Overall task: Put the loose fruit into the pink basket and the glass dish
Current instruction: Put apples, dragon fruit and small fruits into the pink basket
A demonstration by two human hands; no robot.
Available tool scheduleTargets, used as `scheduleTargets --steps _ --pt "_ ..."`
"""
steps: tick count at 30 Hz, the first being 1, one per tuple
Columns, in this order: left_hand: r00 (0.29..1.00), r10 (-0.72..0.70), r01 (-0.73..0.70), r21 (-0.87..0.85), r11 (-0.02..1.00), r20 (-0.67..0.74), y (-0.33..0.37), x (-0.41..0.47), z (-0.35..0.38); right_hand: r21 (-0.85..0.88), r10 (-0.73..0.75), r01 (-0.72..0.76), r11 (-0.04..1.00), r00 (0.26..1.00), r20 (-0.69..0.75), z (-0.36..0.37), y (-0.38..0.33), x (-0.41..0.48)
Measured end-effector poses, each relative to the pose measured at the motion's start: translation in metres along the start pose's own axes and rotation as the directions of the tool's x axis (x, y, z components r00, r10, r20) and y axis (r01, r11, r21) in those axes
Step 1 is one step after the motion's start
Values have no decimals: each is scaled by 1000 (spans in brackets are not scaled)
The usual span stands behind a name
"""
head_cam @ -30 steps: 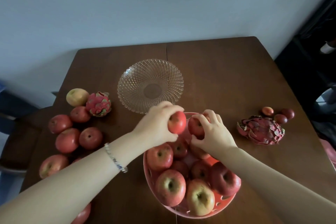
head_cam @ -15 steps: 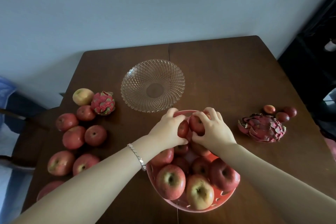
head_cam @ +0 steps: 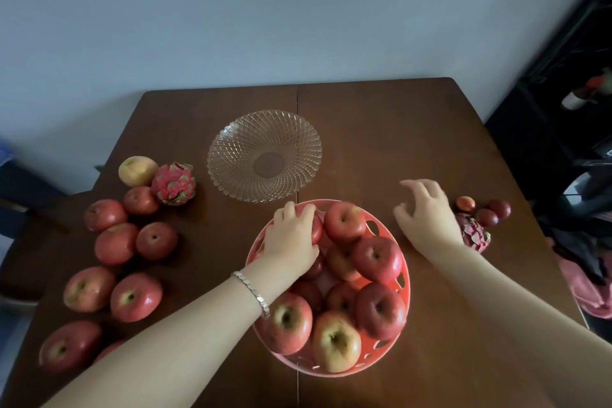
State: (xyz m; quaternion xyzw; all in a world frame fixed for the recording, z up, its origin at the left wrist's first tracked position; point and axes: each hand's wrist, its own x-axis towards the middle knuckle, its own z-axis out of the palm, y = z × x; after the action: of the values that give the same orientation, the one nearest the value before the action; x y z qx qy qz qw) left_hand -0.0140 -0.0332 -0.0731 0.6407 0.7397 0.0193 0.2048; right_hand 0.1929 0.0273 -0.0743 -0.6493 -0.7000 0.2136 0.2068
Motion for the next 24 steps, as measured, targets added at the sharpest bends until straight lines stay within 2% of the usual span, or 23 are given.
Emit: scheduleTargets --steps 2,4,5,7,9,11,13,14,16,19,21,24 --pt "999 -25 26 -67 997 24 0 -1 -2 -305 182 -122 945 967 177 -15 34 9" --pt "998 -63 65 -106 992 22 -3 -6 -2 -612 313 -47 789 889 335 -15 62 10" --pt "997 -76 77 -94 993 11 -5 -8 -1 -683 319 17 730 876 362 -12 71 8" --pt "994 -112 112 -100 989 3 -12 -13 1 -713 256 75 698 903 345 -5 81 6" --pt "987 -157 158 -176 972 21 -21 -20 0 -694 217 58 718 928 303 -6 79 5" --pt "979 -193 202 -278 939 60 -31 -27 -2 -596 251 -53 802 934 255 -12 71 2" --pt "975 -196 220 -362 906 102 -42 -34 -2 -350 248 -181 919 956 157 -22 54 -2" --pt "972 -194 230 -387 893 129 -46 -38 -1 -205 217 -192 960 970 107 -30 40 -6" --pt "971 -181 233 -460 857 154 -50 -43 2 30 101 -103 994 994 43 -45 4 -15" --pt "973 -190 231 -534 813 132 -51 -46 6 277 -107 79 958 991 85 -52 -54 -39" --pt "978 -175 209 -553 806 114 -54 -45 6 290 -224 170 942 961 165 -35 -77 -58" --pt "980 -155 201 -602 773 128 -72 -36 22 79 -245 232 970 908 339 6 -88 -79"
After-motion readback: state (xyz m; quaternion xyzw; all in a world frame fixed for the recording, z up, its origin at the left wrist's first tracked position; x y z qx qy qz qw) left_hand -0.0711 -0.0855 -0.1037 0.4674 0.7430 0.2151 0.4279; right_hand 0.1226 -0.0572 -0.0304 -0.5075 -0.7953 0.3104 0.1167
